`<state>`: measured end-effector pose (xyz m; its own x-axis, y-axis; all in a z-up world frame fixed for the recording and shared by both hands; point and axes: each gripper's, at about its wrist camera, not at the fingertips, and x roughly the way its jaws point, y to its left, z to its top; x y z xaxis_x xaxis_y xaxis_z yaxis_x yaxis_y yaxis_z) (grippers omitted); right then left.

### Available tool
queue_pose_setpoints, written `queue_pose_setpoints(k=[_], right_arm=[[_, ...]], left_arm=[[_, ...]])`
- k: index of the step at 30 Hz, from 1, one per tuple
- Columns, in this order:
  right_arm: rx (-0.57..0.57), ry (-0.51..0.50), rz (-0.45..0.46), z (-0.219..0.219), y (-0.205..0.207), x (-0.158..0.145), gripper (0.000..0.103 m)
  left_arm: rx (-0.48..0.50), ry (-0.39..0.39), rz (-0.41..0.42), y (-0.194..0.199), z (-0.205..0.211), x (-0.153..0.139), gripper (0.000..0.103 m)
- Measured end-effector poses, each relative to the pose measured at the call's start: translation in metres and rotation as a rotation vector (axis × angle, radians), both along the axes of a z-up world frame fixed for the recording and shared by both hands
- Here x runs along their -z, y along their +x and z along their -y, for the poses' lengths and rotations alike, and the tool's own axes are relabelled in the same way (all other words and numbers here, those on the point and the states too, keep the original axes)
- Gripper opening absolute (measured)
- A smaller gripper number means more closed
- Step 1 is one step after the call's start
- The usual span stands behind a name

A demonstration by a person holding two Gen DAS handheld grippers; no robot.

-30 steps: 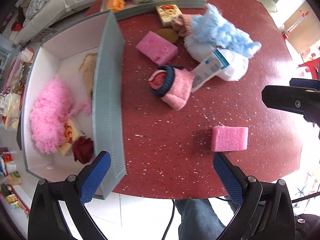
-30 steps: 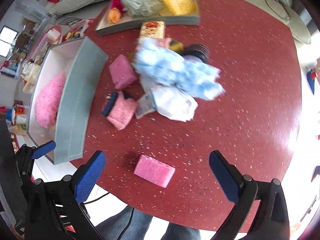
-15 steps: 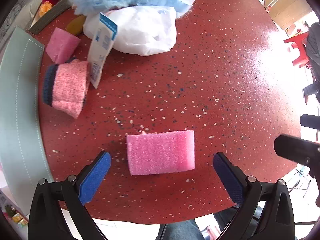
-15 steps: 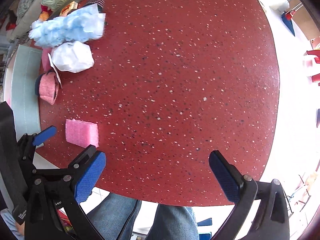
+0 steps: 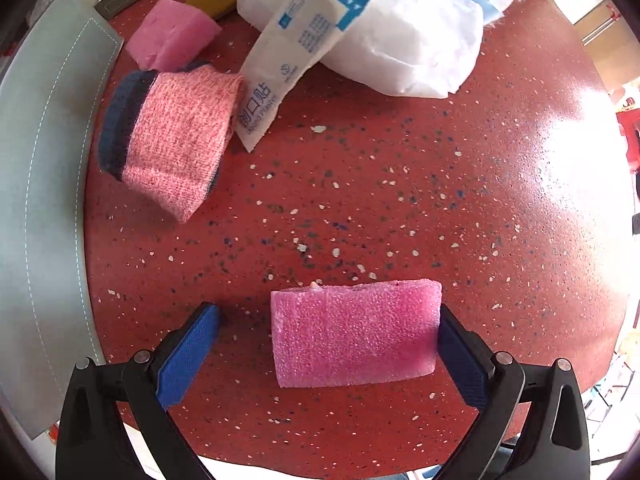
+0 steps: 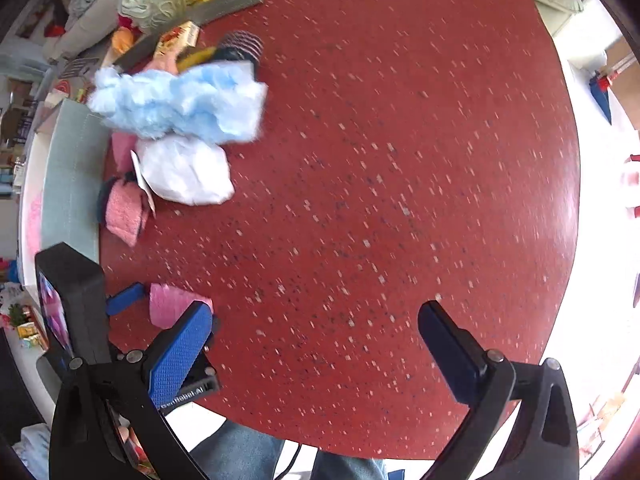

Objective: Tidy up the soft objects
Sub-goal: 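Grasp the pink foam sponge on the table with the left tool, then grasp the light blue mesh bath puff with the right tool while the left tool holds the sponge, then carry the pink sponge and blue puff with both tools over the white box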

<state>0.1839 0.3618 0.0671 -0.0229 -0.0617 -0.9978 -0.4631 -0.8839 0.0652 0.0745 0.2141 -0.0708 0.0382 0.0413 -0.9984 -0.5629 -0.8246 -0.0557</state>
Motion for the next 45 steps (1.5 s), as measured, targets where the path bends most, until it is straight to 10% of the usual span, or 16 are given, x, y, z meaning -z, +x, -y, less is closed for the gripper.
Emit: queue_pose_setpoints(k=[16, 22, 27, 32, 45], right_arm=[[-0.423, 0.167, -0.142, 0.066, -0.151, 0.008, 0.103], [-0.386, 0.164, -0.088, 0.065, -0.157, 0.023, 0.052], [-0.339, 0.163, -0.117, 0.052, -0.143, 0.006, 0.040], [-0.228, 0.122, -0.160, 0.026, -0.105, -0.020, 0.040], [0.006, 0.018, -0.010, 0.011, 0.034, -0.001, 0.040]], left_arm=[[0.001, 0.004, -0.002, -0.002, 0.002, 0.003, 0.103], [0.001, -0.006, 0.010, -0.004, 0.001, 0.006, 0.103], [-0.011, -0.006, 0.017, -0.002, 0.003, 0.005, 0.100], [0.021, 0.012, 0.005, 0.007, 0.009, -0.007, 0.072], [0.179, 0.031, 0.013, 0.048, 0.030, -0.046, 0.072]])
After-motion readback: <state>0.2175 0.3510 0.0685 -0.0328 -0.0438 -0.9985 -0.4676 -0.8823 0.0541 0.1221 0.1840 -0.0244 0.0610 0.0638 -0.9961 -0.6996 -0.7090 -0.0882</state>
